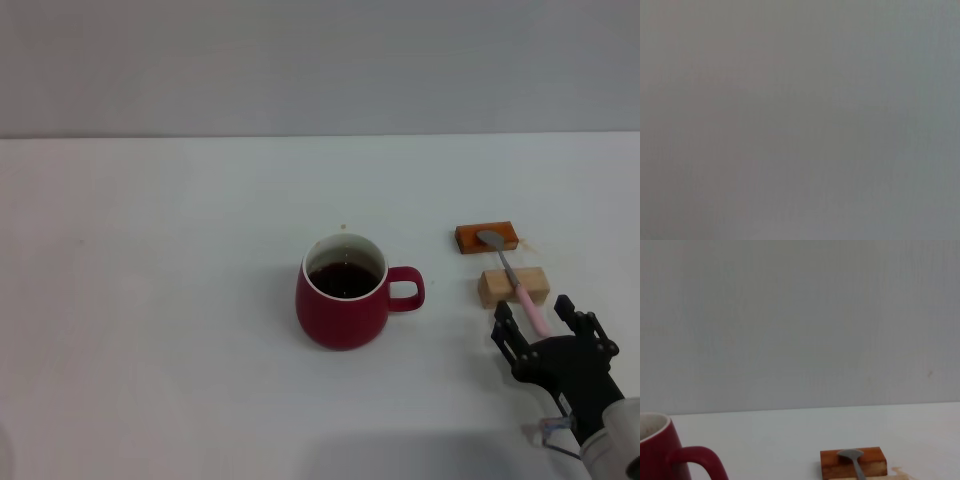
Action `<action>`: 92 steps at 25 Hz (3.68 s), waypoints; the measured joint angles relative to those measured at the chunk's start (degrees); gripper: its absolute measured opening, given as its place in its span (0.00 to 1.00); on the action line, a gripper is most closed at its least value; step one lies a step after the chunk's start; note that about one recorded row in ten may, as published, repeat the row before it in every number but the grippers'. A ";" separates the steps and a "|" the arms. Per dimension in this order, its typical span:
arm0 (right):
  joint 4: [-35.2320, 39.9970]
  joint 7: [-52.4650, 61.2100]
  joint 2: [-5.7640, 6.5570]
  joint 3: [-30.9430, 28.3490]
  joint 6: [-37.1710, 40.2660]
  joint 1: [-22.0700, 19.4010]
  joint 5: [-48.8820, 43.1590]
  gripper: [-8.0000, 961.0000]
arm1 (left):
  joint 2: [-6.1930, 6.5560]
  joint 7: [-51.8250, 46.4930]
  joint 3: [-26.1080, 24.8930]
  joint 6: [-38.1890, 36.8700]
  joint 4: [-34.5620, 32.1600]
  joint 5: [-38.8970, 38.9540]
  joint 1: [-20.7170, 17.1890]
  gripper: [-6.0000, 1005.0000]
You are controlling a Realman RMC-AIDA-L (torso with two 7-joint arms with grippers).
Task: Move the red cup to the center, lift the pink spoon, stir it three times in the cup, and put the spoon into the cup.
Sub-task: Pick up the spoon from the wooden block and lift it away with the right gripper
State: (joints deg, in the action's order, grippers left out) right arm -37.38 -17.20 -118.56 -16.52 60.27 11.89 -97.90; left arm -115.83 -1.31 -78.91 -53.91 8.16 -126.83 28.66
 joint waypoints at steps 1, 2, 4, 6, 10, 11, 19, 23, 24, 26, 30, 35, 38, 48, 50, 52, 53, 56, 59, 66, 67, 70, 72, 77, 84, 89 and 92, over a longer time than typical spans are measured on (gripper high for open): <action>0.00 0.00 0.00 0.00 0.00 0.00 0.00 0.77 | 0.00 0.00 0.00 0.00 0.00 0.00 0.00 0.84; 0.12 0.15 0.01 -0.05 -0.16 0.13 0.00 0.77 | 0.00 0.00 -0.01 0.02 0.05 0.00 0.02 0.84; 0.46 0.51 0.06 -0.09 -0.45 0.44 0.00 0.77 | -0.01 0.00 -0.02 0.02 0.13 0.01 0.06 0.84; 0.99 0.77 0.10 -0.09 -0.68 0.88 0.00 0.77 | -0.02 0.00 -0.01 0.02 0.22 0.00 0.15 0.84; 1.26 0.82 0.05 -0.09 -0.84 1.14 0.00 0.76 | -0.15 0.00 -0.01 -0.01 0.04 0.00 0.63 0.84; 1.26 0.82 0.05 -0.09 -0.84 1.14 0.00 0.76 | -0.15 0.00 -0.01 -0.01 0.04 0.00 0.63 0.84; 1.52 0.91 -0.16 -0.08 -1.33 1.62 0.00 0.69 | -0.19 1.04 -0.08 -0.05 0.21 0.00 0.90 0.84; 1.52 0.93 -0.19 -0.08 -1.33 1.64 0.00 0.53 | -0.19 1.44 -0.10 -0.06 0.24 0.01 0.90 0.84; 1.52 0.93 -0.19 -0.09 -1.33 1.64 0.00 0.52 | -0.19 1.45 -0.10 -0.06 0.22 0.00 0.90 0.84; 1.52 0.94 -0.18 -0.09 -1.33 1.64 0.00 0.50 | -0.20 1.45 -0.10 -0.06 0.18 0.00 0.90 0.84; 1.56 0.94 -0.18 -0.08 -1.33 1.64 0.00 0.47 | -0.30 1.47 -0.10 -0.08 0.13 0.01 0.84 0.84; 1.61 0.94 -0.18 -0.09 -1.66 1.64 0.00 0.44 | -0.42 1.49 -0.10 -0.14 0.25 0.00 0.69 0.84; 1.61 0.94 -0.18 -0.09 -1.99 1.64 0.00 0.43 | -0.46 1.49 -0.10 -0.15 0.27 0.01 0.65 0.84; 1.61 0.94 -0.08 -0.09 -2.09 1.47 -0.02 0.37 | -0.77 1.49 -0.10 -0.26 0.36 -0.10 0.34 0.84; 1.85 0.94 -0.09 -0.08 -2.03 1.46 -0.04 0.36 | -0.93 1.49 -0.10 -0.32 0.36 -0.07 0.28 0.84; 2.17 0.94 -0.09 -0.09 -1.95 1.52 -0.03 0.36 | -1.00 1.49 -0.10 -0.32 0.36 -0.07 0.28 0.84; 2.33 0.94 -0.11 -0.09 -1.93 1.56 -0.04 0.36 | -1.06 1.49 -0.10 -0.32 0.36 -0.08 0.27 0.84; 2.60 0.94 -0.15 -0.09 -1.87 1.67 -0.13 0.35 | -1.15 1.49 -0.10 -0.32 0.36 -0.10 0.26 0.84; 2.72 0.94 -0.18 -0.09 -1.80 1.86 -0.43 0.35 | -1.22 1.49 -0.10 -0.35 0.36 -0.11 0.24 0.84; 2.68 0.93 -0.12 0.06 -1.86 2.15 -0.66 0.34 | -1.25 1.49 -0.10 -0.56 0.36 -0.25 0.17 0.84; 2.65 0.93 -0.11 0.12 -1.84 2.16 -0.66 0.34 | -1.25 1.49 -0.10 -0.57 0.36 -0.26 0.17 0.84; 2.58 0.71 -0.09 0.18 -1.82 2.26 -0.66 0.33 | -1.24 1.49 -0.10 -0.58 0.36 -0.27 0.17 0.84; 2.56 0.65 -0.09 0.20 -1.80 2.29 -0.66 0.33 | -1.24 1.49 -0.10 -0.58 0.36 -0.27 0.17 0.84; 2.54 0.55 -0.09 0.12 -1.78 2.43 -0.66 0.32 | -1.24 1.49 -0.10 -0.58 0.31 -0.27 0.17 0.84; 2.75 0.56 -0.17 -0.04 -1.77 2.43 -0.66 0.31 | -1.24 1.49 -0.10 -0.58 0.20 -0.22 0.17 0.84; 2.75 0.56 -0.18 -0.08 -1.79 2.51 -0.64 0.30 | -1.24 1.49 -0.10 -0.58 0.25 -0.26 0.17 0.84; 2.75 0.56 -0.18 -0.09 -1.85 2.52 -0.63 0.29 | -1.24 1.49 -0.10 -0.58 0.30 -0.32 0.21 0.84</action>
State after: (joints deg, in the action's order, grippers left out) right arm -34.62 -16.64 -118.74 -16.61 58.42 14.41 -98.53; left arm -117.06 0.17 -79.01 -54.48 8.46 -127.15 28.87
